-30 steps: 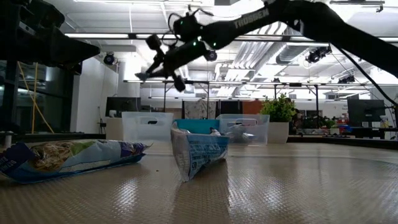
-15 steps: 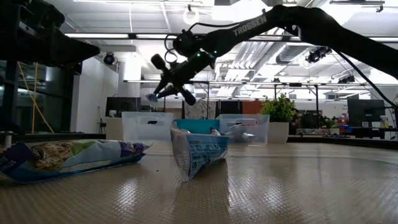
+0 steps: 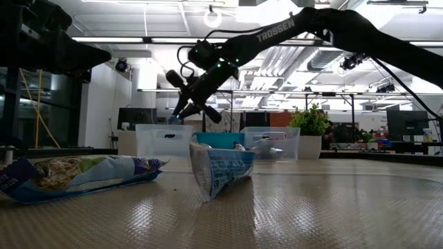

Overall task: Pick and place Granola Bars by type
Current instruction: Put the blue granola bar into the left transparent bin

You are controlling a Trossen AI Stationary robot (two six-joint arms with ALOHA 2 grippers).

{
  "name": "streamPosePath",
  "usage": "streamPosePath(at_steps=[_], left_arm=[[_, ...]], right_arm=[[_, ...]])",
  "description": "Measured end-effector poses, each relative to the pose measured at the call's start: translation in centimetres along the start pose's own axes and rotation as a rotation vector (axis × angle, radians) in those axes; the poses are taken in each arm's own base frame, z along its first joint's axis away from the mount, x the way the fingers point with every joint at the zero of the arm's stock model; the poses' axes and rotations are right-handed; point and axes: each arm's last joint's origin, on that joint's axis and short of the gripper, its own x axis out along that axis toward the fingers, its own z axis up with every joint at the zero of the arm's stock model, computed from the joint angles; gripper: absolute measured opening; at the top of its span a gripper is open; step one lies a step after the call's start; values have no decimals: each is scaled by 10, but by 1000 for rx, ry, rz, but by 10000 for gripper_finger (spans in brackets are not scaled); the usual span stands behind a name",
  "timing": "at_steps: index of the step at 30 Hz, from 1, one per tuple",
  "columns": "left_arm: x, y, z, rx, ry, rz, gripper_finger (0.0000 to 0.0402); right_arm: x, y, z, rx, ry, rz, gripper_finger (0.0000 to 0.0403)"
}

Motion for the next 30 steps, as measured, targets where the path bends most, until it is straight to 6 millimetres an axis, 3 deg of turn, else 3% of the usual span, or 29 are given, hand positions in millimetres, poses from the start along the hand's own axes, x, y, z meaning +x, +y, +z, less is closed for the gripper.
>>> streamPosePath(at_steps=[9, 19, 30], left_arm=[[0, 0, 0, 0, 0, 0, 1], [0, 0, 0, 0, -1, 0, 1], [0, 0, 0, 0, 0, 1, 1]], right_arm=[[25, -13, -18, 61, 64, -44, 23], [26, -15, -18, 81, 49, -67, 24], [26, -14, -19, 82, 62, -52, 55]])
